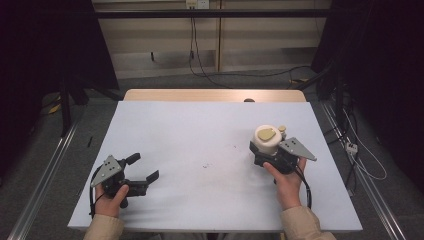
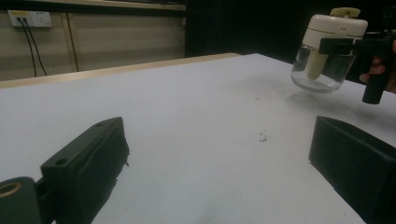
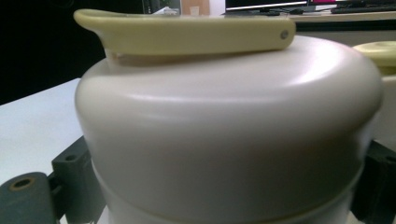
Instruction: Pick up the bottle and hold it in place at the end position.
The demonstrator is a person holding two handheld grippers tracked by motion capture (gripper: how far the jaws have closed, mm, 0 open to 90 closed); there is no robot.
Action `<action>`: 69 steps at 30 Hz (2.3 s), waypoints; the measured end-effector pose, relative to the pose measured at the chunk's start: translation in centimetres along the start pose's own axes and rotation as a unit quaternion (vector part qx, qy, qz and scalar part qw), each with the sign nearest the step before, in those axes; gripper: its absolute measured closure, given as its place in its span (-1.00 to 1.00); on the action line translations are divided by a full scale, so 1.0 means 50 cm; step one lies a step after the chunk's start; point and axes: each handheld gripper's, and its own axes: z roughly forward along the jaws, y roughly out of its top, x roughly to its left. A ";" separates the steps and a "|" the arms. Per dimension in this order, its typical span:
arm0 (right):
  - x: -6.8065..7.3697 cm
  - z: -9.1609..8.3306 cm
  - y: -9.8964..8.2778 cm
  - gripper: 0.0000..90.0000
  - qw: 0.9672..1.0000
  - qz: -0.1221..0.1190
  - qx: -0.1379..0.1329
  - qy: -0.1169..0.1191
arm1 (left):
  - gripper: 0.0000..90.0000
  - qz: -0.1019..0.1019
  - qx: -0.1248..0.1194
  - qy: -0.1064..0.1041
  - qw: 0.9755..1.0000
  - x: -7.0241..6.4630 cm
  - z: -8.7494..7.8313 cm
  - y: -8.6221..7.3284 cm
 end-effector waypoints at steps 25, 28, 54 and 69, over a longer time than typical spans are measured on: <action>0.045 0.059 0.009 -0.85 0.999 0.001 0.011 0.033 | -0.91 -0.007 -0.006 0.000 1.000 0.000 -0.005 -0.002; 0.051 0.066 0.008 -0.85 0.999 0.001 0.017 0.036 | -0.91 -0.008 -0.006 0.000 1.000 -0.001 -0.005 -0.002; 0.073 0.098 0.012 -0.85 0.998 0.000 0.026 0.051 | -0.91 -0.010 -0.002 -0.004 1.000 -0.001 -0.003 -0.005; 0.103 0.133 0.015 -0.85 0.997 -0.008 0.030 0.071 | -0.91 -0.011 -0.007 0.000 1.000 0.000 -0.014 -0.005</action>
